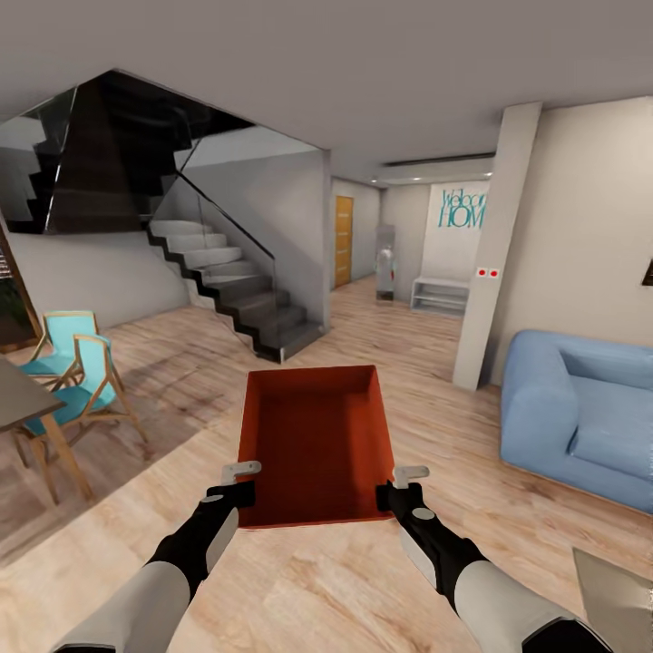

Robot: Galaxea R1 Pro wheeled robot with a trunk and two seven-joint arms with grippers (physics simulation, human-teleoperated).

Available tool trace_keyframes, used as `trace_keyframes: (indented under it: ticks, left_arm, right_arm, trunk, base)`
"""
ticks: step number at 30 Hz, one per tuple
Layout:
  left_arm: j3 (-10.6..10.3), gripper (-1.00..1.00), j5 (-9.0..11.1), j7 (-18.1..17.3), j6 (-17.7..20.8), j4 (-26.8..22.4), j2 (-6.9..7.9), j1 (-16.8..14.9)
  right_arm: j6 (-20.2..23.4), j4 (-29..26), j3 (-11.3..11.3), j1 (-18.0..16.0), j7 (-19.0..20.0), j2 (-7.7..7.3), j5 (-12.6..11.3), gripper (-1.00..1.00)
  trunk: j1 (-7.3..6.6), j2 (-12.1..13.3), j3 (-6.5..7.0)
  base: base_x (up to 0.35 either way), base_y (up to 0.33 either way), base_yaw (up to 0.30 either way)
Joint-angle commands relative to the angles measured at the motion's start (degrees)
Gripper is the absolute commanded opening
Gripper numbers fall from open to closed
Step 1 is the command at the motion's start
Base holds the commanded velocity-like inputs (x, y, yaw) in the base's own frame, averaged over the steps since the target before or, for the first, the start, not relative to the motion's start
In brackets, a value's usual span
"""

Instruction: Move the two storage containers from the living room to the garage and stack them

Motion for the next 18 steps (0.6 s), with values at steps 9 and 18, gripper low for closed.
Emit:
trace_keyframes:
  ticks: [9,18]
  left_arm:
    - [0.62,-1.0,-0.81,0.54,0.4,-0.34,0.06,-0.02]
    - [0.62,-1.0,-0.81,0.54,0.4,-0.34,0.06,-0.02]
  right_arm:
    - [-0.32,1.86,0.25,-0.05,-0.42,-0.06,-0.8,-1.0]
    - [-0.35,1.86,0.2,-0.05,-0.42,-0.09,-0.81,-1.0]
  trunk:
    - [0.05,-0.04,-0.01]
    - [0.05,-0.04,-0.01]
  base:
    - [0.315,0.113,-0.24]
    - [0.317,0.026,-0.03]
